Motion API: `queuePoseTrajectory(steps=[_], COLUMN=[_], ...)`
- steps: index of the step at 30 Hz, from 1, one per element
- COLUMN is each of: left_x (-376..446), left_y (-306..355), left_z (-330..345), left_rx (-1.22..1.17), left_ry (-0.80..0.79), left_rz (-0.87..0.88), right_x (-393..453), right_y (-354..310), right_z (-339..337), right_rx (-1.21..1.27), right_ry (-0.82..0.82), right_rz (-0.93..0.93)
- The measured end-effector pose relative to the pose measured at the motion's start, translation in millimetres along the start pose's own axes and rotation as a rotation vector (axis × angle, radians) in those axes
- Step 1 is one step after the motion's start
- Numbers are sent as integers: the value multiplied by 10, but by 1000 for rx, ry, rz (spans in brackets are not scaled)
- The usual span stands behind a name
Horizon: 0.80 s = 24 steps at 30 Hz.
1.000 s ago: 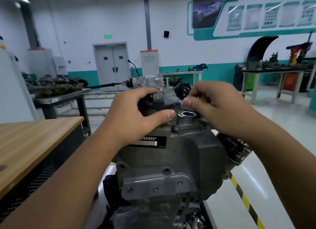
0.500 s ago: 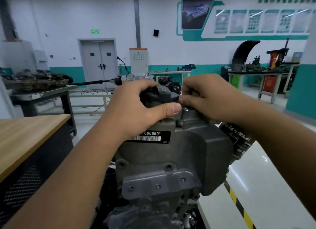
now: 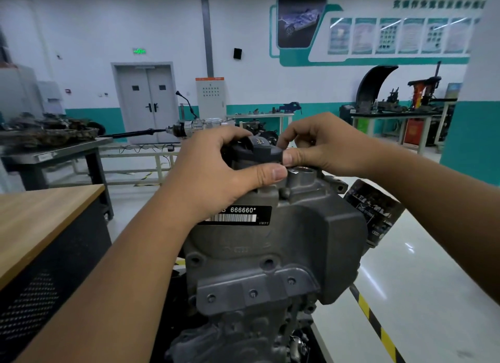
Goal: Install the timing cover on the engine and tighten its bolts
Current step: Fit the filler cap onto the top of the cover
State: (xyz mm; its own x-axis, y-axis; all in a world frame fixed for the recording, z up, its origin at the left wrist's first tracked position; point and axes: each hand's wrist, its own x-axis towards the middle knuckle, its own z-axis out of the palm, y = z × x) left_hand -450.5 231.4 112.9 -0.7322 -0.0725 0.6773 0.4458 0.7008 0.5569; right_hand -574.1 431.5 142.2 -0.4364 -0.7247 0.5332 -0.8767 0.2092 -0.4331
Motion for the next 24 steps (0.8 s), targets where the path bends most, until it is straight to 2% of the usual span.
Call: queuePoseTrajectory(steps=[4,9,15,24], left_x=[-4,-2,-21,-45], left_y=[2,11,-12,50], left_z=[13,-1,-1,-25], left_rx=[-9,-4,52,40], left_ry=[1,1,5,29], left_rz=[2,-25,-190,-213], right_x=[-29,-45,-48,-37], right_y=[106,127,113,103], right_z=[8,-6,2,42], right_rx=[159,300,238,337], right_ry=[22,-34,-33,-53], right_rz=[47,97,102,93])
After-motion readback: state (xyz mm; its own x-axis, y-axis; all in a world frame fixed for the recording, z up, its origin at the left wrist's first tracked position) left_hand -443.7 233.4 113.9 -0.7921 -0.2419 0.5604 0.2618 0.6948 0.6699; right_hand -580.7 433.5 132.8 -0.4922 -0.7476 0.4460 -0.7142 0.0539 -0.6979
